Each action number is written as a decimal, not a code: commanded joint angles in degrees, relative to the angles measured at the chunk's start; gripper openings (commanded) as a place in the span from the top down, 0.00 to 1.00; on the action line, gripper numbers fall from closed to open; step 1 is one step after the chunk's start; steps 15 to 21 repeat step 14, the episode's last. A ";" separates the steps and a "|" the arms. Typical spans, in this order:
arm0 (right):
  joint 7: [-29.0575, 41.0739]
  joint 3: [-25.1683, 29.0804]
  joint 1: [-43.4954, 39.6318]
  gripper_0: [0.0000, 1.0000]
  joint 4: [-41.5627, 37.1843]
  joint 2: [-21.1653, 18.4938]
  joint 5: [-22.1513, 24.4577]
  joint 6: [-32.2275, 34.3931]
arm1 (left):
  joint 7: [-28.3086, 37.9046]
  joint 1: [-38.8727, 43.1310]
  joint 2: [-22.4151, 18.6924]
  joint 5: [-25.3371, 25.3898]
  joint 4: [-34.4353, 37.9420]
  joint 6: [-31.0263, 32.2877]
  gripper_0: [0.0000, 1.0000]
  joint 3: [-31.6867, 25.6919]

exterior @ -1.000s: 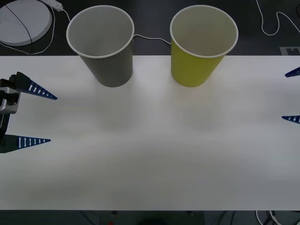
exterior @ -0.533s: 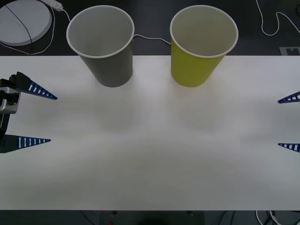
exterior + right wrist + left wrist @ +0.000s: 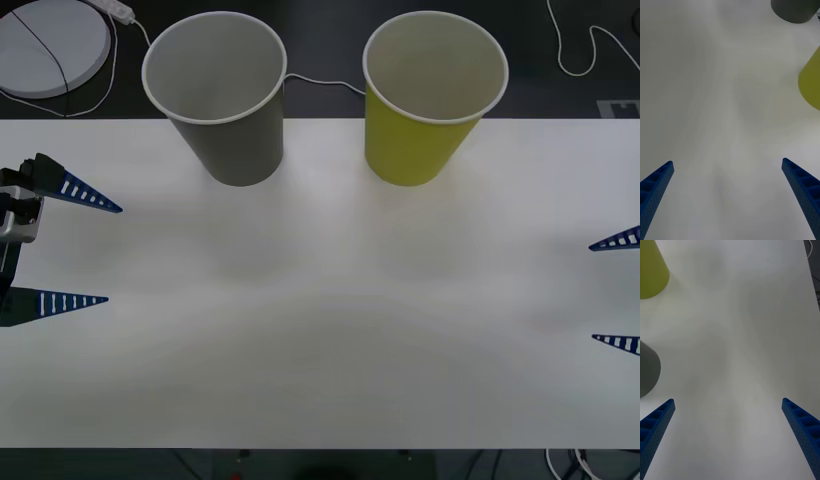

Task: Put the can into the green bin and the plastic bottle into the gray bin

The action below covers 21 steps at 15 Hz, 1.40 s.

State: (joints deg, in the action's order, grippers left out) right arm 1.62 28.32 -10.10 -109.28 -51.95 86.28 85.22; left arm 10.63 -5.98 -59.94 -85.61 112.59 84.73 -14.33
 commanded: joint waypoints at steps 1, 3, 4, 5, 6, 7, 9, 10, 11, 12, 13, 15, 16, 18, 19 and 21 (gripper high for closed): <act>0.22 -0.28 -0.18 0.00 0.03 0.00 0.91 0.03 | 0.00 0.00 0.00 0.00 0.00 0.00 0.00 0.00; 0.22 -0.89 -0.10 0.00 0.03 0.00 1.08 -0.06 | 0.00 0.00 0.00 0.00 0.00 0.00 0.00 0.00; -0.04 -1.16 -0.10 0.00 0.03 0.09 1.08 -0.06 | 0.00 0.00 0.00 0.00 0.00 0.00 0.00 0.00; -0.13 -1.33 -0.10 0.00 -0.06 0.09 1.00 -0.06 | 0.00 0.00 0.00 0.00 0.00 0.00 0.00 0.00; -0.39 -1.60 -0.10 0.00 -0.06 0.09 0.73 -0.06 | 0.00 0.00 0.00 0.00 0.00 0.00 0.00 0.00; -0.48 -1.86 -0.10 0.00 0.03 0.09 0.38 -0.06 | 0.00 0.00 0.00 0.00 0.00 0.00 0.00 0.00; -0.13 -1.95 -0.10 0.00 0.03 0.00 -0.06 -0.06 | 0.00 0.00 0.00 0.00 0.00 0.00 0.00 0.00; -0.13 -1.95 -0.10 0.00 0.03 0.00 -0.06 -0.06 | 0.00 0.00 0.00 0.00 0.00 0.00 0.00 0.00; -0.13 -1.95 -0.10 0.00 0.03 0.00 -0.06 -0.06 | 0.00 0.00 0.00 0.00 0.00 0.00 0.00 0.00; -0.13 -1.95 -0.10 0.00 0.03 0.00 -0.06 -0.06 | 0.00 0.00 0.00 0.00 0.00 0.00 0.00 0.00; -0.13 -1.95 -0.10 0.00 0.03 0.00 -0.06 -0.06 | 0.00 0.00 0.00 0.00 0.00 0.00 0.00 0.00; -0.13 -1.95 -0.10 0.00 0.03 0.00 -0.06 -0.06 | 0.00 0.00 0.00 0.00 0.00 0.00 0.00 0.00; -0.13 -1.95 -0.10 0.00 0.03 0.00 -0.06 -0.06 | 0.00 0.00 0.00 0.00 0.00 0.00 0.00 0.00; -0.13 -1.95 -0.10 0.00 0.03 0.00 -0.06 -0.06 | 0.00 0.00 0.00 0.00 0.00 0.00 0.00 0.00; -0.13 -1.95 -0.10 0.00 0.03 0.00 -0.06 -0.06 | 0.00 0.00 0.00 0.00 0.00 0.00 0.00 0.00; -0.13 -1.95 -0.10 0.00 0.03 0.00 -0.06 -0.06 | 0.00 0.00 0.00 0.00 0.00 0.00 0.00 0.00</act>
